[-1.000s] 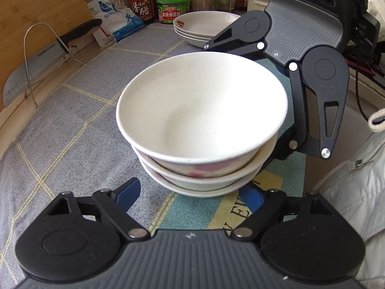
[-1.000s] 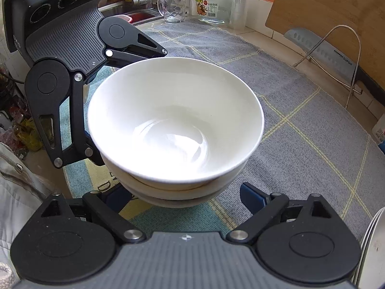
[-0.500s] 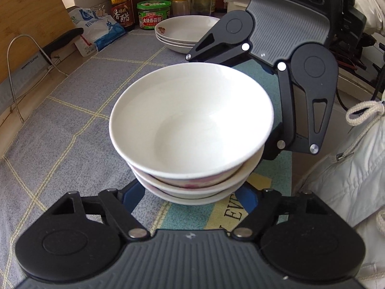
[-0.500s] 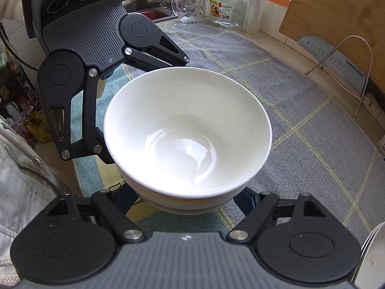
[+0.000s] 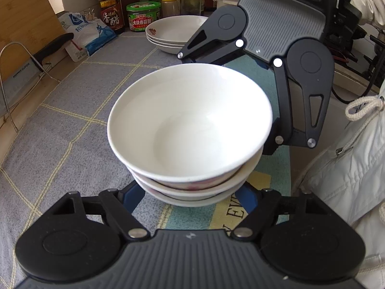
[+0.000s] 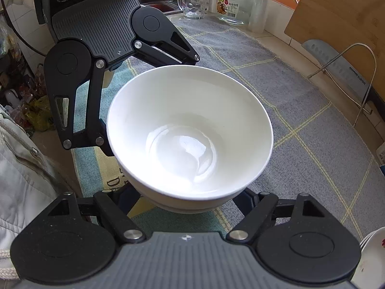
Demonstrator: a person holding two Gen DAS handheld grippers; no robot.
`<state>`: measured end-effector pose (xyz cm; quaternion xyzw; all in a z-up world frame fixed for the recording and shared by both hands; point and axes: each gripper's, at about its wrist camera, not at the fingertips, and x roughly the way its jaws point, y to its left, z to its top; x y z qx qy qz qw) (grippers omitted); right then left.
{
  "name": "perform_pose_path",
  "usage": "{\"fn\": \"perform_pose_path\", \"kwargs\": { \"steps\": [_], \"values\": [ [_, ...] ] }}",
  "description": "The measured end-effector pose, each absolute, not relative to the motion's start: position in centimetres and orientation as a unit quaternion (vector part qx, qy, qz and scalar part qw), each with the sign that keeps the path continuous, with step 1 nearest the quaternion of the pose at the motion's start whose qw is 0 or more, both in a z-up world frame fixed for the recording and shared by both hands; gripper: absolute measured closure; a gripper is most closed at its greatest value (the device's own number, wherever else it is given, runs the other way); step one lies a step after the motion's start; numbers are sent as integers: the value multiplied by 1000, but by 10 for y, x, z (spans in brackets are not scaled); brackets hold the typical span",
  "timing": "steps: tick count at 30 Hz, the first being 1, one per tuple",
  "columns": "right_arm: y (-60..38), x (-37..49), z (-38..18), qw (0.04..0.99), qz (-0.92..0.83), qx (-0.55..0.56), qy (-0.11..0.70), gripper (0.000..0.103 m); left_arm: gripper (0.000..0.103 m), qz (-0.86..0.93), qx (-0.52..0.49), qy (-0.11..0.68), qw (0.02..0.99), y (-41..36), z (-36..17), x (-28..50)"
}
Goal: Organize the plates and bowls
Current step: 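Carry the bowl stack with both tools toward the flower-print plate stack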
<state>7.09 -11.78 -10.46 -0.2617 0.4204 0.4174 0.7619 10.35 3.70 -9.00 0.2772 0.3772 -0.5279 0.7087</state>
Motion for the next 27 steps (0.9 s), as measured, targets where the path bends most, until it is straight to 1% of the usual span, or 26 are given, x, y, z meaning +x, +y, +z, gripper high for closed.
{"fn": "perform_pose_path", "kwargs": {
  "steps": [18,27],
  "values": [
    [-123,68,-96,767,408,-257,424,17,23,-517,287,372,715,30,-86,98],
    [-166,67,-73,781,389,-264,411,17,23,-519,299,347,721,-17,-76,96]
  ]
}}
